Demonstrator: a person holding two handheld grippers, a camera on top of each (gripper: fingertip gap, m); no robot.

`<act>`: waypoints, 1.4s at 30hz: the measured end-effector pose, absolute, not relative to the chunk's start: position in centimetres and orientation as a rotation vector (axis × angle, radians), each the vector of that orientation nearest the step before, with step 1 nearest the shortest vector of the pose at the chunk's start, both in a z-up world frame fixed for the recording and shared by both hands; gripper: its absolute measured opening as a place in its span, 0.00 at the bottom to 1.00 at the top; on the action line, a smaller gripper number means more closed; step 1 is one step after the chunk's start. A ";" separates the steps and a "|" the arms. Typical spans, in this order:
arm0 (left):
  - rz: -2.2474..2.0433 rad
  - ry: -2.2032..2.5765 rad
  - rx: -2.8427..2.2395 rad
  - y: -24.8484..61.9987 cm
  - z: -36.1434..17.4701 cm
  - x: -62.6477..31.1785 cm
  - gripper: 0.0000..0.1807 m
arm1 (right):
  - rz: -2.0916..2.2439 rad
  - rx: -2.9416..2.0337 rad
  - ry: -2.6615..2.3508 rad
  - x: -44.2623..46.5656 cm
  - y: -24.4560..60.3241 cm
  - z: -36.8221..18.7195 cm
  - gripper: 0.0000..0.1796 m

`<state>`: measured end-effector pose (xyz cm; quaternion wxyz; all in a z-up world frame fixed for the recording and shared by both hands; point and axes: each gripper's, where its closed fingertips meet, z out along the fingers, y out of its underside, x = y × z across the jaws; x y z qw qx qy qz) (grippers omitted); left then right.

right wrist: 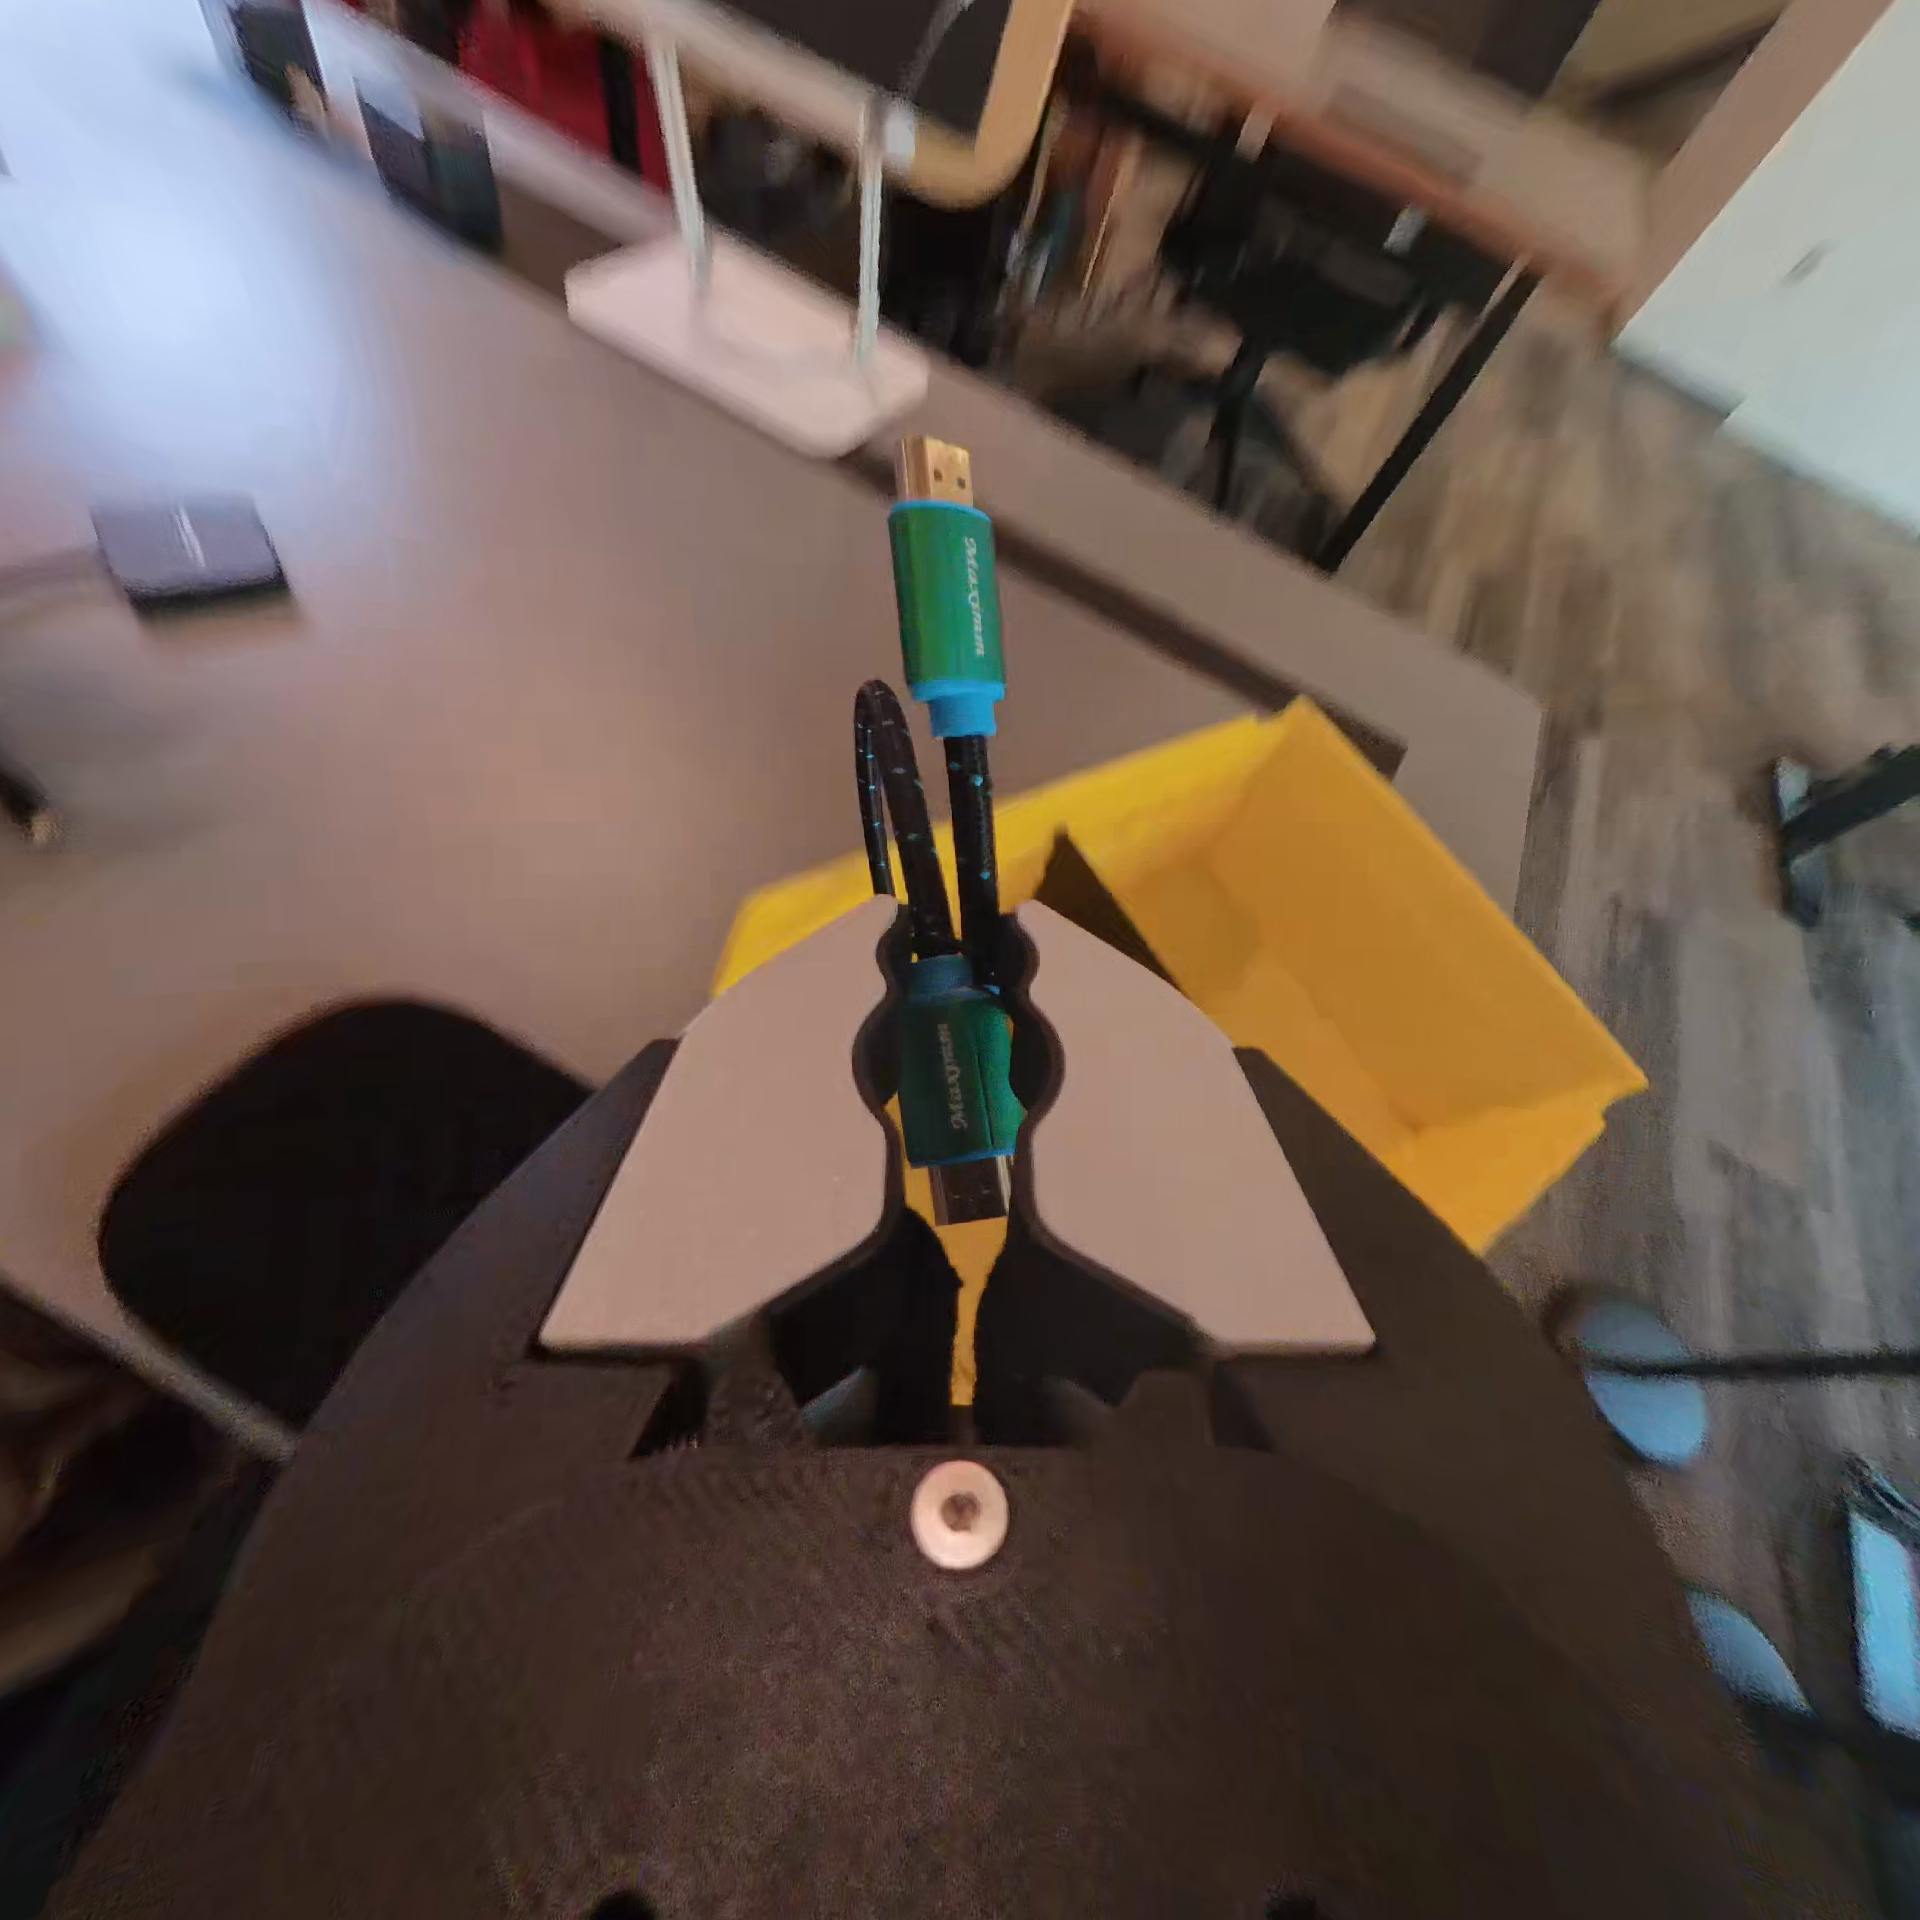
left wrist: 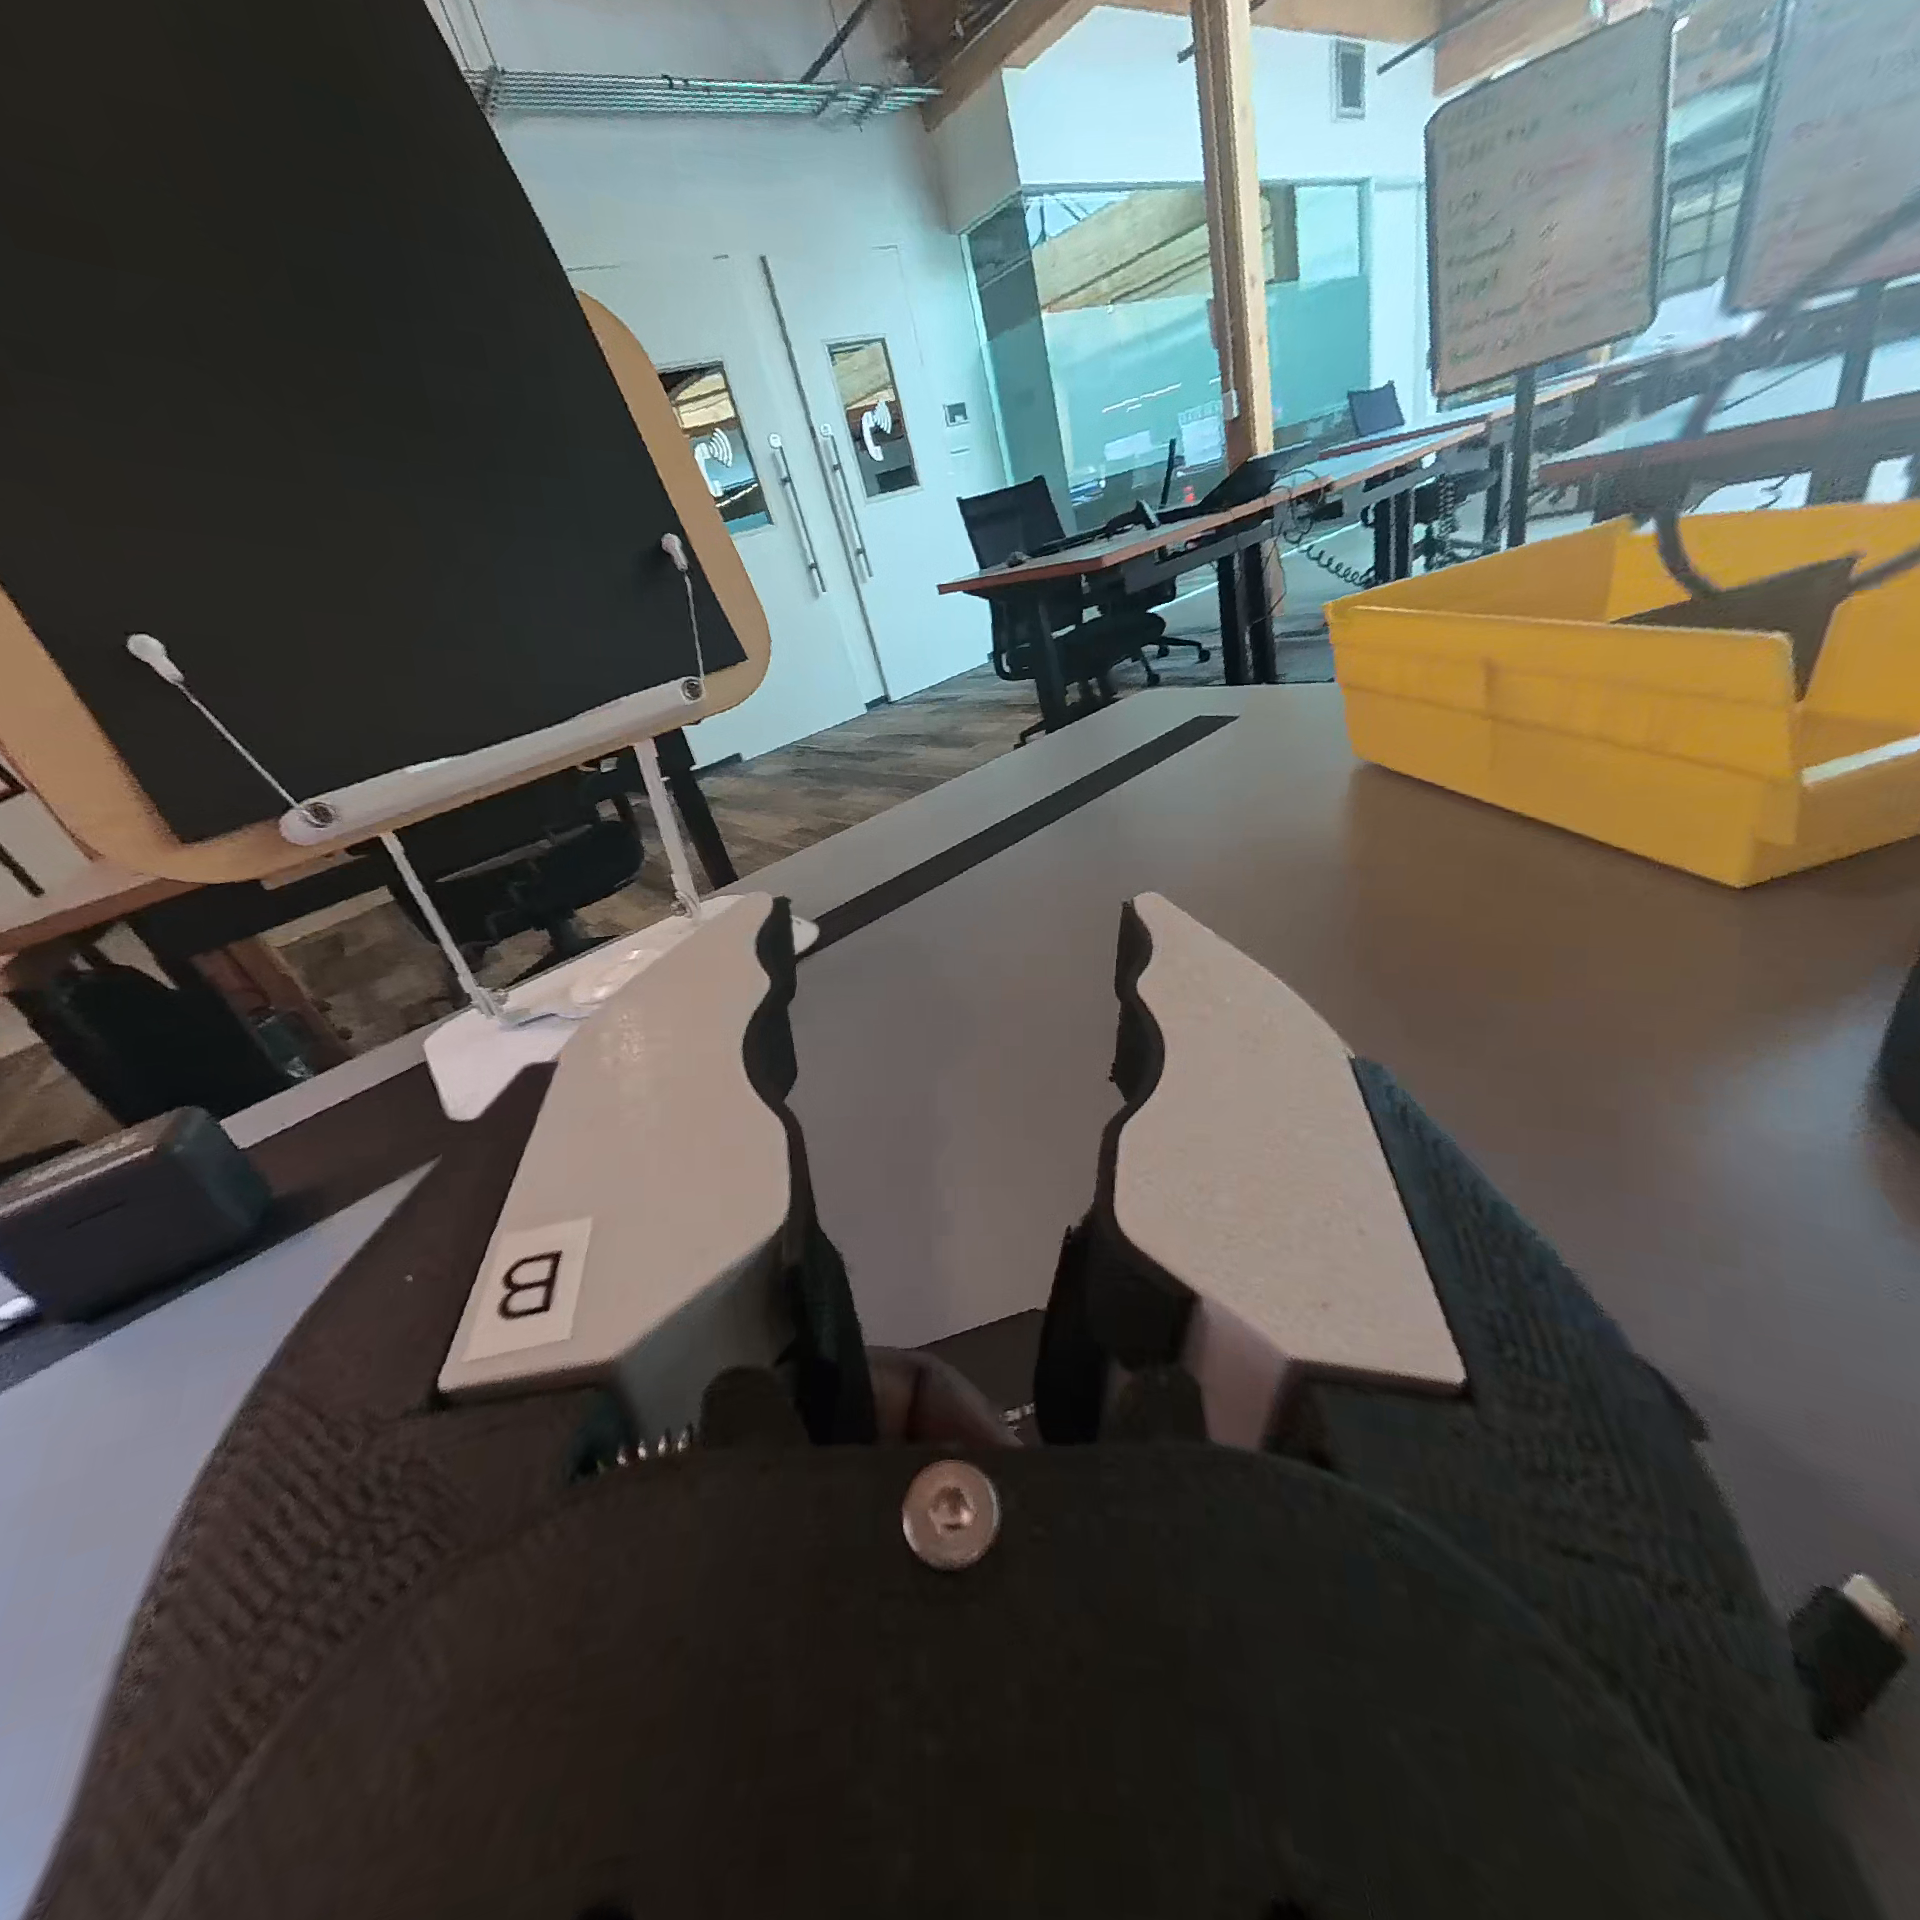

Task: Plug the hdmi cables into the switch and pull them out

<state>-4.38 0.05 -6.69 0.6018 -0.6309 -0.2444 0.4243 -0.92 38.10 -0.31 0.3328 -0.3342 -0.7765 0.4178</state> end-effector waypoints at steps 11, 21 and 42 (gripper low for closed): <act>0.963 -0.595 -1.502 0.1 -7.6 -4.9 0.31 | 0.839 -1.236 -2.790 -3.9 42.0 -10.0 0.09; 0.925 -0.626 -1.512 -0.1 -8.0 -5.2 0.31 | 0.351 -1.289 -2.929 -7.9 45.0 -14.6 0.08; 0.923 -0.628 -1.574 0.2 -8.9 -5.3 0.31 | -0.005 -0.880 -2.683 -8.1 45.3 -16.2 0.27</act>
